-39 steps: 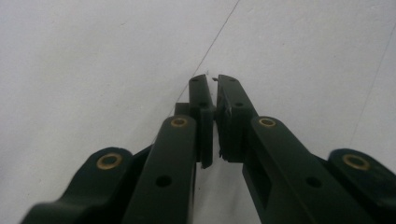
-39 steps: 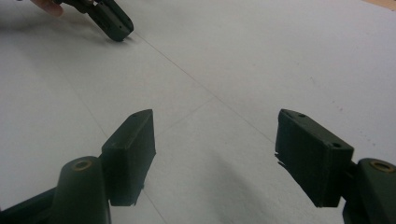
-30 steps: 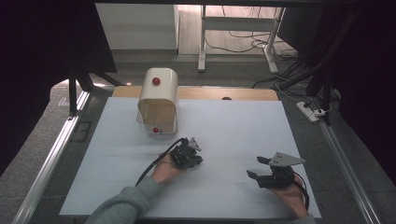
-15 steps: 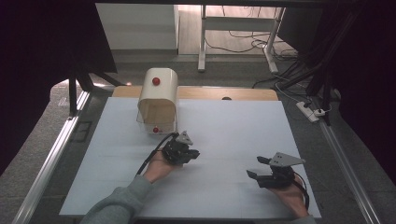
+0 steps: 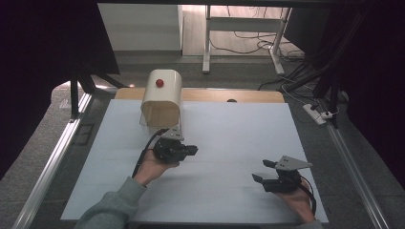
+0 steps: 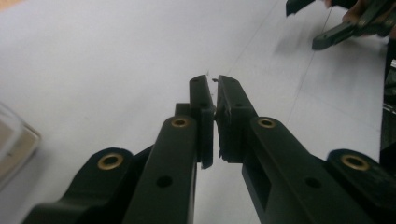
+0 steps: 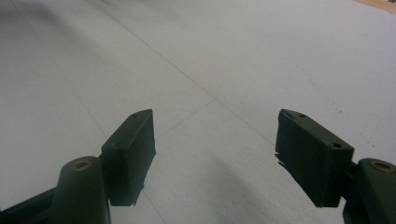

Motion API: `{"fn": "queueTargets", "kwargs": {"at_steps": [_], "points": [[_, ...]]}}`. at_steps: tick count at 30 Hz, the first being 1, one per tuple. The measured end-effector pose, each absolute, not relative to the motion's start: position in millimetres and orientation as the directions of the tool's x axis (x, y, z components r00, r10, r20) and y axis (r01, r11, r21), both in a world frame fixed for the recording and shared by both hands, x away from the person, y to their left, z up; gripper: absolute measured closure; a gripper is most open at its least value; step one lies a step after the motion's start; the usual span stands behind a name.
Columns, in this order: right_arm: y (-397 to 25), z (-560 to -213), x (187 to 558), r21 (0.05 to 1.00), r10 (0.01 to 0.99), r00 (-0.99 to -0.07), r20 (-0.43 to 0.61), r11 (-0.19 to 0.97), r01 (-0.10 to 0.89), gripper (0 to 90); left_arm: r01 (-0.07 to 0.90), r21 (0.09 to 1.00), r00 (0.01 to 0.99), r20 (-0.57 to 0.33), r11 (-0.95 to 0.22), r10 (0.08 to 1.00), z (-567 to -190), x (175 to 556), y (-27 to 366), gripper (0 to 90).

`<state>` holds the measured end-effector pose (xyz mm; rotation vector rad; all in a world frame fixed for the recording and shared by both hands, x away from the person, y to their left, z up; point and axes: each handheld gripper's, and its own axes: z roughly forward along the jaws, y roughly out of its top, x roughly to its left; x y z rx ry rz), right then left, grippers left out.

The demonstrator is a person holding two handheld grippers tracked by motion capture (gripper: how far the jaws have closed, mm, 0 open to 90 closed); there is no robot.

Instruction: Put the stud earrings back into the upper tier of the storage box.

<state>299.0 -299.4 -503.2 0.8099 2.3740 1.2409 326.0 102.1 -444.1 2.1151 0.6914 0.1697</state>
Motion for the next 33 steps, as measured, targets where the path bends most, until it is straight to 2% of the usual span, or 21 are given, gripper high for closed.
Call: {"fn": "queueTargets", "kwargs": {"at_steps": [19,33], "points": [[-299.4,-503.1,298.9,0.828,0.624,-0.781,-0.037,0.456,0.326,27.8,0.37,0.848,0.837,-0.127,-0.379,0.533,-398.2,323.3,128.7,84.8],[-300.2,-502.5,298.9,0.831,0.625,-0.779,-0.036,0.452,0.324,27.8,0.363,0.877,0.805,-0.126,-0.314,0.58,-370.0,326.6,158.9,84.8]]}}
